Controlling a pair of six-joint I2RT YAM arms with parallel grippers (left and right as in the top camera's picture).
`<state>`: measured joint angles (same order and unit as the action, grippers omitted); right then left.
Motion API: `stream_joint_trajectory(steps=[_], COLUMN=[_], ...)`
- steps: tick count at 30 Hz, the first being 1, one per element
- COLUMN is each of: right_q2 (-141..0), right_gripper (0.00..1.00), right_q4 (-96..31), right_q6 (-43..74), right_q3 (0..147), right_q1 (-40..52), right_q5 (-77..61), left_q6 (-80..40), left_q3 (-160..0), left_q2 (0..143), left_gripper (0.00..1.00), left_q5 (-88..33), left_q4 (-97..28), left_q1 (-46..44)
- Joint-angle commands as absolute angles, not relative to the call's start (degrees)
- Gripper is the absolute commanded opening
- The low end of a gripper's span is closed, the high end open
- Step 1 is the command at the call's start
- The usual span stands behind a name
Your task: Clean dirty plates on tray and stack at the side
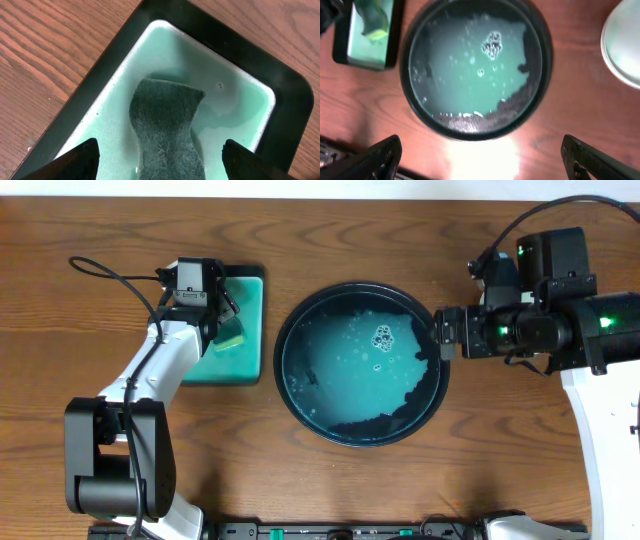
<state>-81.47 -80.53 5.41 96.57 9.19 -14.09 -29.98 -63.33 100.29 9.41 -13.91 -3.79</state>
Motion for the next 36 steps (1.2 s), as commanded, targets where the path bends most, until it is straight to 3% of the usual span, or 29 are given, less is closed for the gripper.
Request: stream_joint_trajectory(steps=[1, 8, 13, 23, 36], right_q2=[-81.65, -81.01, -74.35, -46.61, -9.80], right_gripper=[0.99, 0.99, 0.99, 0.99, 0.99], right_q4=[-82.13, -82.65, -71.96, -39.03, -19.84], right_q6=[4.84, 4.82, 3.53, 1.56, 1.61], right_q3=[96.62, 95.02, 84.97, 47.88, 16.80], right_q1=[9.69, 9.69, 9.69, 4.29, -0.51], right_q5=[-12.40, -9.28, -6.68, -6.11, -6.26], left_q6=[-29.85, -29.85, -29.85, -29.85, -29.85], left_q3=[-63.22, -63.22, -63.22, -63.22, -63.22], left_q2=[99.94, 99.94, 99.94, 99.94, 99.94], left_gripper=[0.79, 0.79, 0.79, 0.79, 0.79], left_q5=[10.55, 10.55, 10.55, 10.55, 10.55], left_q4=[-14.06, -14.06, -14.06, -14.06, -14.06], left_q1=[-3.44, -3.44, -3.44, -3.44, -3.44])
